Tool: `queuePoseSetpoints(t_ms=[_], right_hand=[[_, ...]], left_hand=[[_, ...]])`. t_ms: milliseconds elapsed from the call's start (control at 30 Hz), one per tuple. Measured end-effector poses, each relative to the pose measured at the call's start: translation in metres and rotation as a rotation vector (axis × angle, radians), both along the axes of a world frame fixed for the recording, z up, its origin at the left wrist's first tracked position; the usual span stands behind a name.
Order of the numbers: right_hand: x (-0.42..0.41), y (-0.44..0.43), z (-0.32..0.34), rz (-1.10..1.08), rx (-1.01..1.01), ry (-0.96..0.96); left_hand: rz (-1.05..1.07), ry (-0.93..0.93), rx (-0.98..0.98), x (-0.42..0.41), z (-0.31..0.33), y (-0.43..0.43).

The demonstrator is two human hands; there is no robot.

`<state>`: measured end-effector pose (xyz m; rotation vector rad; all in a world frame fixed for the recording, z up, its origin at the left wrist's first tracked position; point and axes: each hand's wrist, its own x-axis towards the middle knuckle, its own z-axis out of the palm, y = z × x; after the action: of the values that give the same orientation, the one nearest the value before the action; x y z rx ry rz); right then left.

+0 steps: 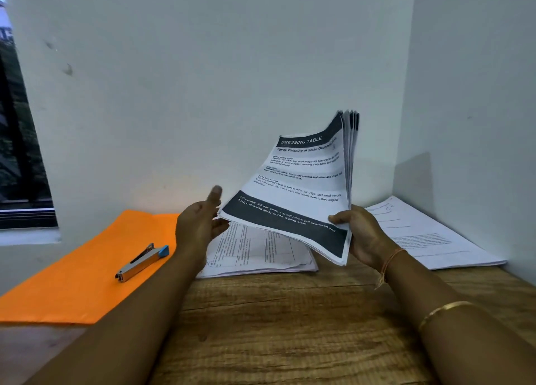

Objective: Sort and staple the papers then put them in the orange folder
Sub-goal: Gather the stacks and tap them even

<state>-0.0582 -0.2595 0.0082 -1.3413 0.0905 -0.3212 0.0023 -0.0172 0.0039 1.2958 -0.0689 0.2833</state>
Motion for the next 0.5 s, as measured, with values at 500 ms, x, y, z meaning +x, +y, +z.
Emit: queuePoseSetpoints(t_ms=[500], right_hand=[[0.006, -0.011, -0.002, -0.144, -0.038, -0.002]], left_hand=[[-0.31, 0.051, -0.066, 0.0, 0.003, -0.002]])
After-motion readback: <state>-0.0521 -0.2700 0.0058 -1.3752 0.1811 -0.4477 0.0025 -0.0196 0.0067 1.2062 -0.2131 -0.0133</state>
